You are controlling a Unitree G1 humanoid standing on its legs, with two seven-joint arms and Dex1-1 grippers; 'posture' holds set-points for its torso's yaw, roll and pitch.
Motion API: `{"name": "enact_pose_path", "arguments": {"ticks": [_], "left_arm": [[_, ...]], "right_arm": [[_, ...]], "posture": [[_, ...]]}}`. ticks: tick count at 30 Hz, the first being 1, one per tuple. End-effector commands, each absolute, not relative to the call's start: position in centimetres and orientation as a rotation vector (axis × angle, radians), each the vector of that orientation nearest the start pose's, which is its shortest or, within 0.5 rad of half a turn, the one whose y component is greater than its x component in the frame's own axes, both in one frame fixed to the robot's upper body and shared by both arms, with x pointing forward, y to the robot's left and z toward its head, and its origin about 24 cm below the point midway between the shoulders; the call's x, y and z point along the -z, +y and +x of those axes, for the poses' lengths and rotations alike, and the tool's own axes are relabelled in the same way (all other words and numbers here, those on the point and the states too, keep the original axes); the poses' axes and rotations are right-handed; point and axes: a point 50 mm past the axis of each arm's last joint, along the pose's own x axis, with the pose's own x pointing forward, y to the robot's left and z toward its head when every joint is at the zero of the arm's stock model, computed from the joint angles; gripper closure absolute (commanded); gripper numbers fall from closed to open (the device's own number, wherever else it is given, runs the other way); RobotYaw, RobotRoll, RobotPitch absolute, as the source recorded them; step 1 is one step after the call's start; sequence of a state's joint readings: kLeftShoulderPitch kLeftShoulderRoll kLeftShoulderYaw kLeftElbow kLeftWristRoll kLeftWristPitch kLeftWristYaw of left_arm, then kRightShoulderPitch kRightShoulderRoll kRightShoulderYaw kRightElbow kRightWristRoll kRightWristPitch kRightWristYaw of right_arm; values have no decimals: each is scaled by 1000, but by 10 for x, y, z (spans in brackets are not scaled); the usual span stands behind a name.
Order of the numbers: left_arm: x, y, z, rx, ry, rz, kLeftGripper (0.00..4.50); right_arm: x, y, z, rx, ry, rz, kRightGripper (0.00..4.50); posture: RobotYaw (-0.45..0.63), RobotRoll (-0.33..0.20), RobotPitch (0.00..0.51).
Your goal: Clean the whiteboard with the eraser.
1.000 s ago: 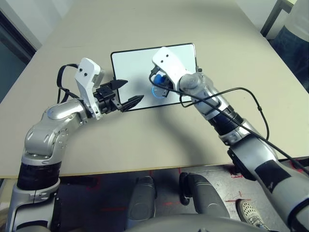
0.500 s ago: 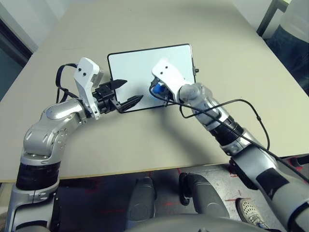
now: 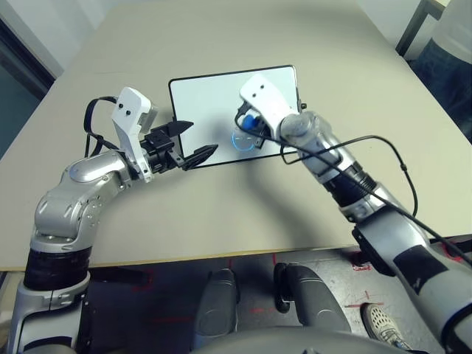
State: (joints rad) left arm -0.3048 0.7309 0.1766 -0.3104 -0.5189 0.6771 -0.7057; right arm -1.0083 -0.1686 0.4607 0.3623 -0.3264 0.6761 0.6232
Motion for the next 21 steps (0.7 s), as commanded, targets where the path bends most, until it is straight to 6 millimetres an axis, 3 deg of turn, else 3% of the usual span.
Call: {"name": "enact_pose_path", "arguments": {"ticks": [1,7,12,17,21], "left_arm": [[-186,220,268,716,101,229,0],[-188,219,268,716,98,231,0],[-189,219,268,717,96,232,0],[-189,219,269,718,94,234,0],[-189,219,269,720,94,233,0]], "right_arm": [[-149,-46,364,-704,349,-862,3700],[-121,-36,343,-813,415,-891,3701],[-113,-34,334,-851,432,-911,3701],[-117,-36,338,-833,417,-908,3701],[-144,-33,349,-769,306,-874,3701]], "posture": [[169,0,168],[173,0,164],[173,0,163],[173,0,159],[172,0,157]]}}
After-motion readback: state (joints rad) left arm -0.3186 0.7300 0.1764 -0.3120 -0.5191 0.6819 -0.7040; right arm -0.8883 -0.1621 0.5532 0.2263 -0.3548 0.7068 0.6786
